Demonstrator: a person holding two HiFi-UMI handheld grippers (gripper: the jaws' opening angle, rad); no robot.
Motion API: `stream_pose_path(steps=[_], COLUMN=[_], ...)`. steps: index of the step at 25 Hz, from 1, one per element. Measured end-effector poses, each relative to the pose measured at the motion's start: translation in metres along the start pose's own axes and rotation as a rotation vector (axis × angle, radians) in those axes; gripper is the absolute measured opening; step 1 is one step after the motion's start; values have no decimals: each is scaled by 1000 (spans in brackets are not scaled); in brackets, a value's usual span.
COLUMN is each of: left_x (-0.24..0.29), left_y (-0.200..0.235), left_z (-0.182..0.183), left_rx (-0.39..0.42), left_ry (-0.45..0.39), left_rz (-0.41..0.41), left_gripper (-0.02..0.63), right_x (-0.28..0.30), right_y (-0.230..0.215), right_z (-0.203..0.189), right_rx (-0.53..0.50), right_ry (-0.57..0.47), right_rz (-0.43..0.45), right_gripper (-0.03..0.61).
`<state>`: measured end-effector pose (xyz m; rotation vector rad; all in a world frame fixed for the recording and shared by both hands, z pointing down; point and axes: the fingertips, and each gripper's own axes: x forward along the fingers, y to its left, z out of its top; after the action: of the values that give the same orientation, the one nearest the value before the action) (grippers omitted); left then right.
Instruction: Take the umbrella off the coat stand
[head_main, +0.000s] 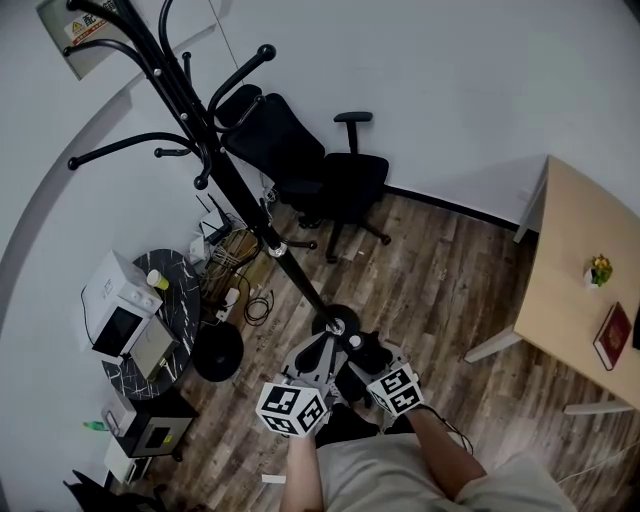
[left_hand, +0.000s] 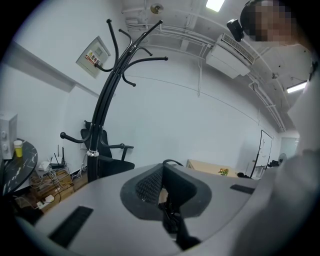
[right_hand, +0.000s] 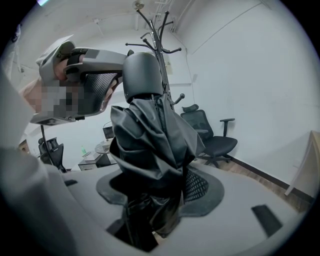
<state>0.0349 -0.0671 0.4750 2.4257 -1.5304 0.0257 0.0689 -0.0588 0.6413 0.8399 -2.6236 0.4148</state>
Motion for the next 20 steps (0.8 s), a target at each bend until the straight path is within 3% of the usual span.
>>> stream_pose_path(steps=[20], left_x=[-3], left_y=[-7], left_z=[-5], left_rx=[17], left_ry=[-23], left_rz=[4], left_gripper=[20], right_x=[-5], right_y=[-4], right_z=[-8], right_rx=[-22], right_ry=[-7], right_rz=[19], right_gripper=[256])
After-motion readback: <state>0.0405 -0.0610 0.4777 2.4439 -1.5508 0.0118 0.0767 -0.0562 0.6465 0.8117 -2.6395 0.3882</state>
